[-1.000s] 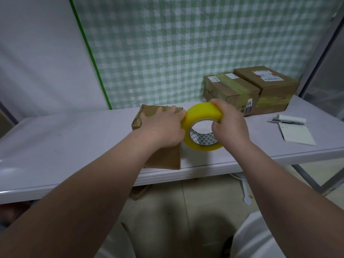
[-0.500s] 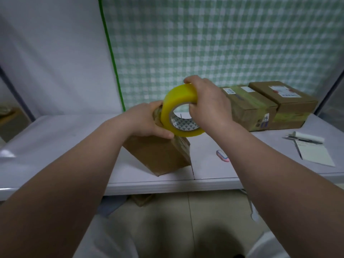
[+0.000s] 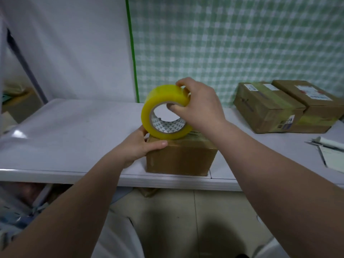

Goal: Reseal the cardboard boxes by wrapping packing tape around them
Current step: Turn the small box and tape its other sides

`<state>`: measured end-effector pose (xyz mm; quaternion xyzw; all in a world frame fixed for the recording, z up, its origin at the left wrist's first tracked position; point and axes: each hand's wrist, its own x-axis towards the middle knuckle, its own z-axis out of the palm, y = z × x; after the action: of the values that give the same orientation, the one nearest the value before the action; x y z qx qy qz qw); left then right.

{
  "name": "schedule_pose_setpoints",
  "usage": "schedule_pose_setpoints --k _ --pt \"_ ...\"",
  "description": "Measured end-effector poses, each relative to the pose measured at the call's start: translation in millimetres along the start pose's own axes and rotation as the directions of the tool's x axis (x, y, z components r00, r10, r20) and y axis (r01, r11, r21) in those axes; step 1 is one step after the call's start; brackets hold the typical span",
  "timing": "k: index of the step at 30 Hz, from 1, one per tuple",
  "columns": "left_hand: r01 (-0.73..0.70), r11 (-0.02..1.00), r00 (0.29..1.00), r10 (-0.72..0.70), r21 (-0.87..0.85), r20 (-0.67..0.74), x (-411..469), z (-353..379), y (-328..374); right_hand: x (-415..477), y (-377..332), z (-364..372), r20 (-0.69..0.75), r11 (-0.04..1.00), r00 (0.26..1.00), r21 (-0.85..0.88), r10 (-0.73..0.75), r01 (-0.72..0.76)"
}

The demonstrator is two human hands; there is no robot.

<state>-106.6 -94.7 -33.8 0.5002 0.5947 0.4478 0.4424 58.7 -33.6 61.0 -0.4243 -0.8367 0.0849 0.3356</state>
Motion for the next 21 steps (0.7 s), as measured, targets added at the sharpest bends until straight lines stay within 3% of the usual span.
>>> schedule_pose_setpoints --k 4,8,15,18,21 --pt "0.038 0.996 0.999 -0.034 -0.087 0.039 6 1 -9 -8 4 15 0.049 0.968 0.993 0.223 0.110 -0.118" --pt "0.011 0.998 0.999 -0.009 -0.064 0.033 10 10 -3 -23 16 29 0.133 0.829 0.949 0.461 0.287 -0.315" --pt "0.003 0.989 1.000 -0.005 0.151 0.009 11 7 7 -25 23 29 0.080 0.908 0.961 0.314 0.265 -0.277" --pt "0.050 0.951 0.999 -0.046 0.304 -0.020 10 4 12 -24 39 9 0.036 0.914 0.953 0.277 0.300 -0.298" --pt "0.072 0.938 0.997 -0.072 0.339 -0.012 10 4 14 -29 64 -22 -0.008 0.911 0.942 0.255 0.337 -0.324"
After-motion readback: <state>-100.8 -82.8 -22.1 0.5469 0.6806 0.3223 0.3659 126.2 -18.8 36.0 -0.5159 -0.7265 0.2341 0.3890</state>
